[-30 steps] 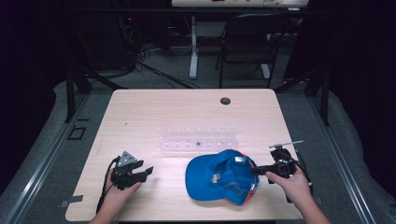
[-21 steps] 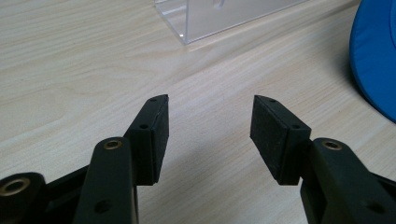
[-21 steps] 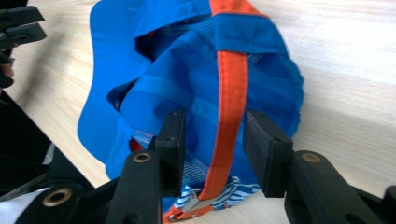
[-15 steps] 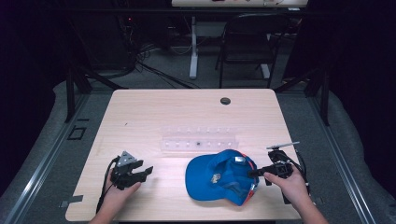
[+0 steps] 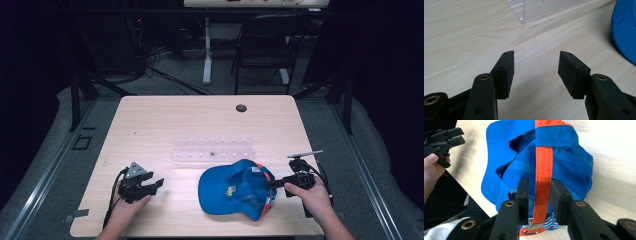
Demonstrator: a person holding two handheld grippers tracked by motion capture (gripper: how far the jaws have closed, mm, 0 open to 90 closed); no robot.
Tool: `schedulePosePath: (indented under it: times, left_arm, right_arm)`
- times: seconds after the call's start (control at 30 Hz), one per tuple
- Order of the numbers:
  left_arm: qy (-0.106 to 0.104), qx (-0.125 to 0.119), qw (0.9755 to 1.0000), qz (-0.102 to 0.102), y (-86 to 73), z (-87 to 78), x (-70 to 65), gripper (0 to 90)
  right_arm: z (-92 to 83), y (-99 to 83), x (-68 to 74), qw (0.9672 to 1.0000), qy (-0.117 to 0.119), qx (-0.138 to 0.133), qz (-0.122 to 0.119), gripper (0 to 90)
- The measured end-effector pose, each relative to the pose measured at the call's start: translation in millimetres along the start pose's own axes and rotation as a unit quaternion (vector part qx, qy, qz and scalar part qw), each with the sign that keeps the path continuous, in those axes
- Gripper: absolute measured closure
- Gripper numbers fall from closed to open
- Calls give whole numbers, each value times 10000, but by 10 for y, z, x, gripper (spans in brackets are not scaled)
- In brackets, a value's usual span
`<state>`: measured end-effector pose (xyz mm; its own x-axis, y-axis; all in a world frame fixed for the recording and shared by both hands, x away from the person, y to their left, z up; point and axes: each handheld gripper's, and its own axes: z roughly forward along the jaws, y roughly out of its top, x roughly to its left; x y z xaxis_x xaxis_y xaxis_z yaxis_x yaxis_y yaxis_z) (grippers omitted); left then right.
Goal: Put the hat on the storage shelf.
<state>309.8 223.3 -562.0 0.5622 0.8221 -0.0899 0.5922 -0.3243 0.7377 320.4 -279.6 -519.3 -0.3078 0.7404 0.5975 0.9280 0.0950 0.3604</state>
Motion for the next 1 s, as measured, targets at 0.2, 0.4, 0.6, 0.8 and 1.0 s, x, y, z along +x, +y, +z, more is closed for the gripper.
schedulePosePath:
  times: [0.2,0.4,0.6,0.8,1.0]
  left_arm:
    - [-2,10,10000,28,0,-1,4,474]
    - [5,8,10000,6,-1,2,-6,474]
    - [1,21,10000,40,-1,4,-9,474]
    - [-1,18,10000,29,-2,4,-10,474]
    - [2,28,10000,71,-2,3,-13,474]
  right_arm:
    - [-16,16,2,10000,-56,70,-14,774]
    - [-43,25,36,9999,-80,82,78,780]
    - [-65,40,77,9993,-310,152,146,781]
    - [-93,56,123,9984,-468,286,163,781]
    - [-150,89,190,9970,-702,306,101,782]
